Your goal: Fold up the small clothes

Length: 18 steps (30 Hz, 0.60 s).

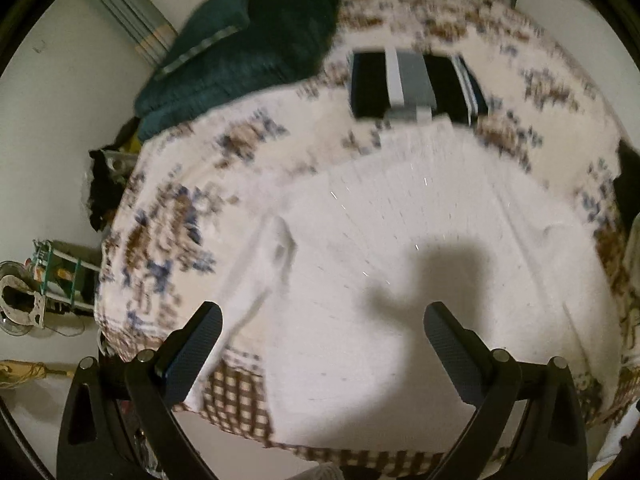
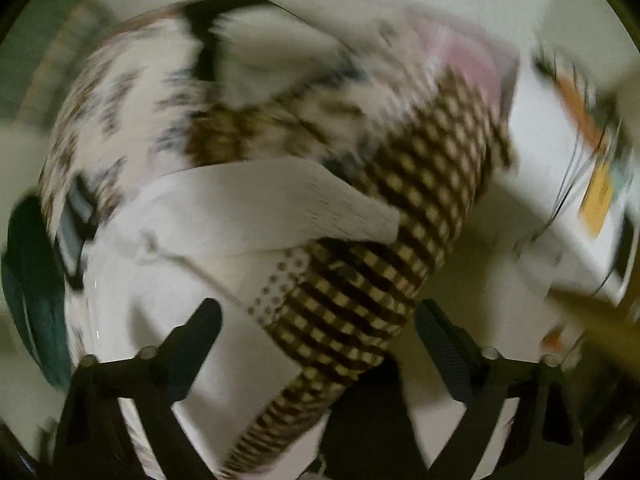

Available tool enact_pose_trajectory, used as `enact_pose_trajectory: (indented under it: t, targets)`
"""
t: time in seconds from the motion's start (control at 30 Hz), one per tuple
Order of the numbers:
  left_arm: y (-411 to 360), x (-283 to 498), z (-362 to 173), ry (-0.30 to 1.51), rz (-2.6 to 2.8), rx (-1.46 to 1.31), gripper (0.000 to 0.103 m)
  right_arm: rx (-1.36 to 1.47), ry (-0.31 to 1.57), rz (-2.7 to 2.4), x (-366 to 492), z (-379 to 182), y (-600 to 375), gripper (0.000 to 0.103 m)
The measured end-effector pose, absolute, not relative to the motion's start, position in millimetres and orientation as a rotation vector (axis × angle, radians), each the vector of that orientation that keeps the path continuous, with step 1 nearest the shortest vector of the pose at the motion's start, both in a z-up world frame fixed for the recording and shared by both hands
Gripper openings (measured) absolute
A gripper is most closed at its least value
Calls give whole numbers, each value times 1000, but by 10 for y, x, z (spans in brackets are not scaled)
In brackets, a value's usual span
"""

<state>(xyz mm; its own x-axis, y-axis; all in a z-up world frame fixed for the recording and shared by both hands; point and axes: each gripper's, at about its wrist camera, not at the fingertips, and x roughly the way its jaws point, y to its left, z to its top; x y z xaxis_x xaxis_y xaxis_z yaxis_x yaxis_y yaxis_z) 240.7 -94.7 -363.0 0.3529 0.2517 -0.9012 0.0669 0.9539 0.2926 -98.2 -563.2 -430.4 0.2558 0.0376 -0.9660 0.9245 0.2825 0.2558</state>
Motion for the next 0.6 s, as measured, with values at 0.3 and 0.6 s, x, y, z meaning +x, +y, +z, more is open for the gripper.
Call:
enact_pose_trajectory:
  t: [0.3, 0.6]
  targets:
    - [-1506, 2662, -4608, 1337, 112, 285, 103, 1550, 971, -959, -1446, -5665, -6248, 91]
    - [-1844, 2678, -5001, 1331, 24, 341, 103, 1188, 929, -934, -1024, -5337, -6218, 15]
